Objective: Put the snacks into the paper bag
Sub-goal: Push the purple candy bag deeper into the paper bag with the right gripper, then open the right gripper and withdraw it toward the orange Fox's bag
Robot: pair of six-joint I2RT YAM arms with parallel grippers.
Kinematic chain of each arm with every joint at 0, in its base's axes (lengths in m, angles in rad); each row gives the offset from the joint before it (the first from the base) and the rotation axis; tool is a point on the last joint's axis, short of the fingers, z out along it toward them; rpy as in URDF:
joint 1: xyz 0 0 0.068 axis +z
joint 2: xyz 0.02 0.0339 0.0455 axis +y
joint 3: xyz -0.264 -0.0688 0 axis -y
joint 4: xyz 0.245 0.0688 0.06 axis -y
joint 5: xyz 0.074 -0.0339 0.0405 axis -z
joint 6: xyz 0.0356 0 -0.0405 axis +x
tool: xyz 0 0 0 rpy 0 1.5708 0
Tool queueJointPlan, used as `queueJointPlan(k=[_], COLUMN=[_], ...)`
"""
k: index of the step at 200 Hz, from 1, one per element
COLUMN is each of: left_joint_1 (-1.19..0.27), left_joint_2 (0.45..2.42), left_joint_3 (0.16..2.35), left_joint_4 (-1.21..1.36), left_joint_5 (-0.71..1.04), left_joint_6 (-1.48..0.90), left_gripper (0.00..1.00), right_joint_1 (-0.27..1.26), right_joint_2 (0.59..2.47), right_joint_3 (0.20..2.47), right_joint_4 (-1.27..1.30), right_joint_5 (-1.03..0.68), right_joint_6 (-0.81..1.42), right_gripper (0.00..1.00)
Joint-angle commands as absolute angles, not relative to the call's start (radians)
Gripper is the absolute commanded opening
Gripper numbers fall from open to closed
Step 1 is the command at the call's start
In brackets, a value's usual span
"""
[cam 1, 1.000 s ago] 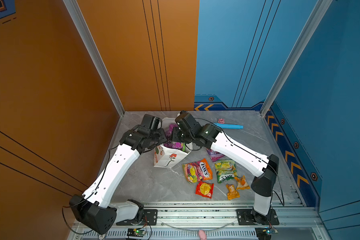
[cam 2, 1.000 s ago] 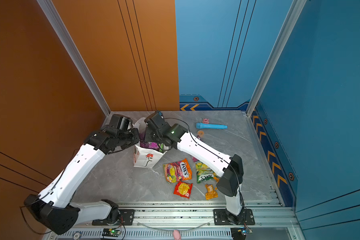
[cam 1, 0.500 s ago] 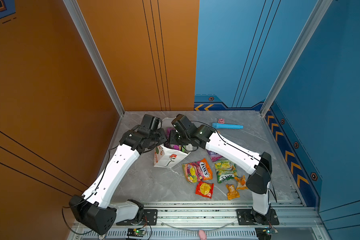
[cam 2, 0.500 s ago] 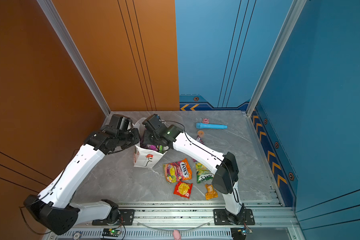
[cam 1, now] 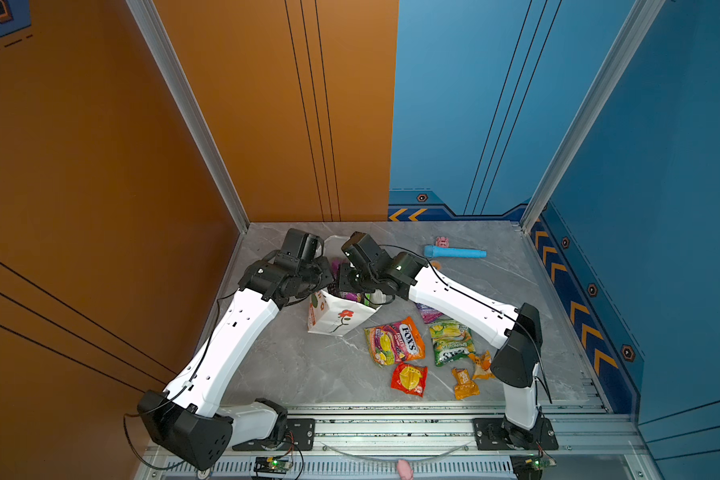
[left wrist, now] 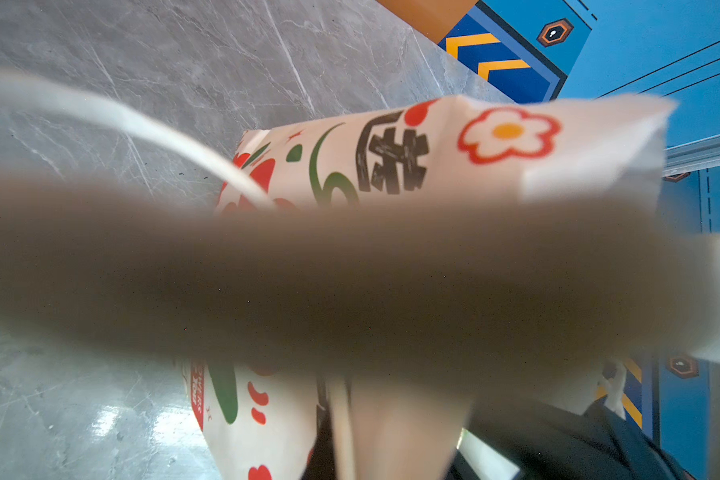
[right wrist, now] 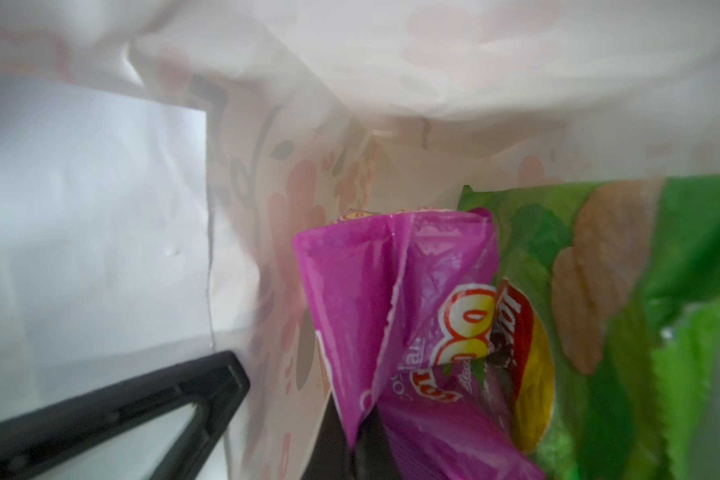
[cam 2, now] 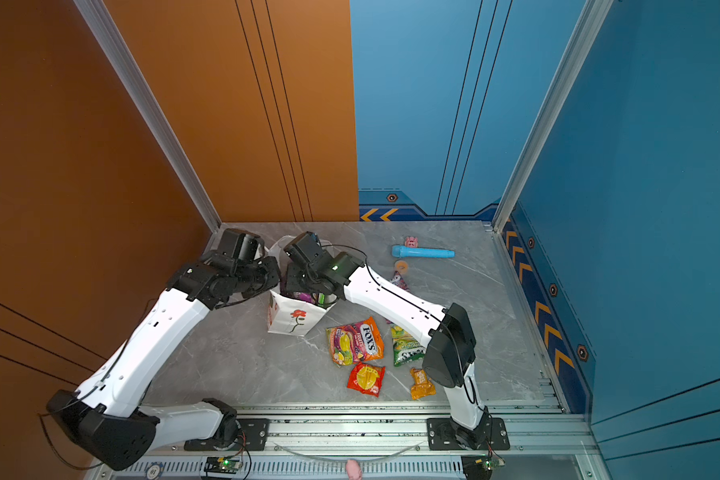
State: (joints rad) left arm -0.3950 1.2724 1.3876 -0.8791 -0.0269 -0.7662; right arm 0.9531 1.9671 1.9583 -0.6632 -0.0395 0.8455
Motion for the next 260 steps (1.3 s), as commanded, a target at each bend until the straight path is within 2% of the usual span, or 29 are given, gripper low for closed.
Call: queueJointPlan(k=[1, 101, 121, 160, 260], left_joint_1=[-0.406, -0.425, -0.428, -0.43, -0.346], left_joint_2=[1.266, 1.272, 1.276, 1.274, 1.267], left_joint_3=[1.396, 1.412, 1.414, 1.41, 1.383], left_joint_4=[-0.856, -0.857, -0.856, -0.858, -0.855], left_joint_5=[-0.002, 0.005, 0.003, -0.007, 0.019], left_joint_6=[-0.744, -0.721, -0.718, -0.719, -0.706], left_gripper=[0.0, 0.0, 0.0, 0.0, 0.0], right_joint_1=[0.956, 0.947, 0.94, 0.933, 0.929], right_joint_2=[1.985, 2.034, 2.042, 2.052, 1.886], right_joint_3=[1.972, 1.989, 1.997, 2.003, 2.052], right_joint_4=[-0.595, -0.611, -0.614, -0.624, -0.672], right_joint_5=[-0.084, -0.109, -0.118, -0.11, -0.064], right_joint_6=[0.838, 0.834, 0.83, 0.83, 0.728], right_gripper=[0.0, 0.0, 0.06, 0.26, 0.51])
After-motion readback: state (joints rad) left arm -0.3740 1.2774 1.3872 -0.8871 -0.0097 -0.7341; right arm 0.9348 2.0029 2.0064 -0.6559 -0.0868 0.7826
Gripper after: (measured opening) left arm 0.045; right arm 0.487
